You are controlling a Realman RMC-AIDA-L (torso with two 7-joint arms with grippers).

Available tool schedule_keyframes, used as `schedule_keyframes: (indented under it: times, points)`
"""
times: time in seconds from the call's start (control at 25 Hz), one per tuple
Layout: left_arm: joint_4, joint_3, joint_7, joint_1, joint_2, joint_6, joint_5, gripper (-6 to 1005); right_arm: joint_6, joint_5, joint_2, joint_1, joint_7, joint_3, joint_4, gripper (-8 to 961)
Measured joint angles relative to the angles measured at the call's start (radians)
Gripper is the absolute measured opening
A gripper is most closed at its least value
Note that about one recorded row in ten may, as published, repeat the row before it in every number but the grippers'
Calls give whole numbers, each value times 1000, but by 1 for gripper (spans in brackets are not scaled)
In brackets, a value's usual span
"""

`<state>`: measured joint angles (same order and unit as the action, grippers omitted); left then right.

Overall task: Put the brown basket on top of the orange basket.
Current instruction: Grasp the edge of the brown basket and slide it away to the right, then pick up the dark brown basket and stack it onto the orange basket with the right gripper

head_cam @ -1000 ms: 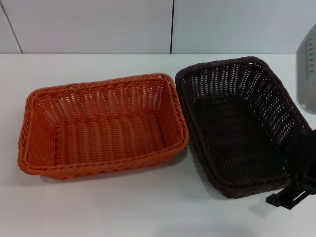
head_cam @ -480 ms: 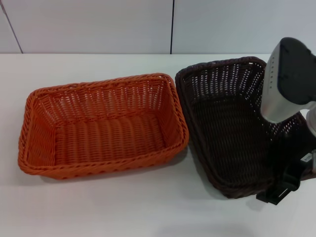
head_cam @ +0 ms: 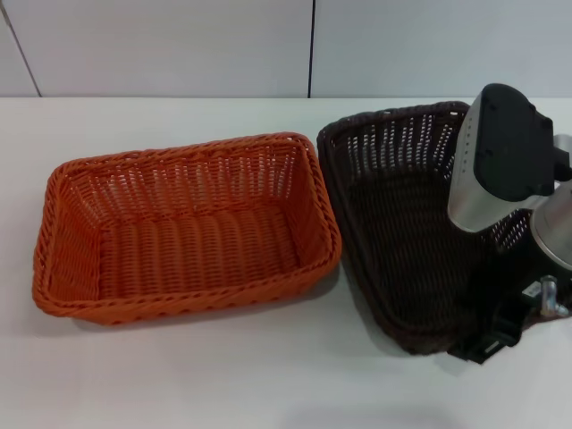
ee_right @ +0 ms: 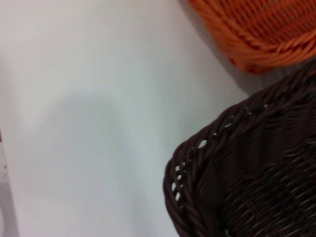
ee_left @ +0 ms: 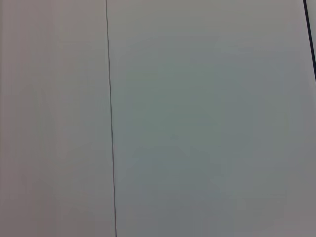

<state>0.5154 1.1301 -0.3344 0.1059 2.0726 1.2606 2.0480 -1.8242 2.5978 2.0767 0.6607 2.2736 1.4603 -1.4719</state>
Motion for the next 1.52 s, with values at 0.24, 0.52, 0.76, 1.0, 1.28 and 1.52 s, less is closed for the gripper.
schedule_keyframes:
  times: [0.24, 0.52, 0.76, 1.0, 1.28, 1.52]
  points:
    - [-12, 7, 0, 1, 0, 6, 0, 803, 42, 15, 0, 2, 4, 42, 13, 636]
    - [-13, 7, -1, 2, -1, 13, -1, 803, 50, 13, 0, 0, 40, 56, -7, 399]
    - [-15, 7, -4, 4, -3, 15, -2, 803, 41, 16, 0, -22, 90, 47, -141, 285]
    - [-22, 8, -4, 5, -5, 25, -2, 803, 45, 60, -2, -11, 160, 45, -245, 243]
    - [-25, 8, -5, 8, -8, 25, -1, 803, 57, 114, -1, -5, 227, 65, -370, 218]
    - [-62, 8, -3, 29, -7, 25, -2, 803, 66, 187, 0, 27, 255, 122, -446, 215]
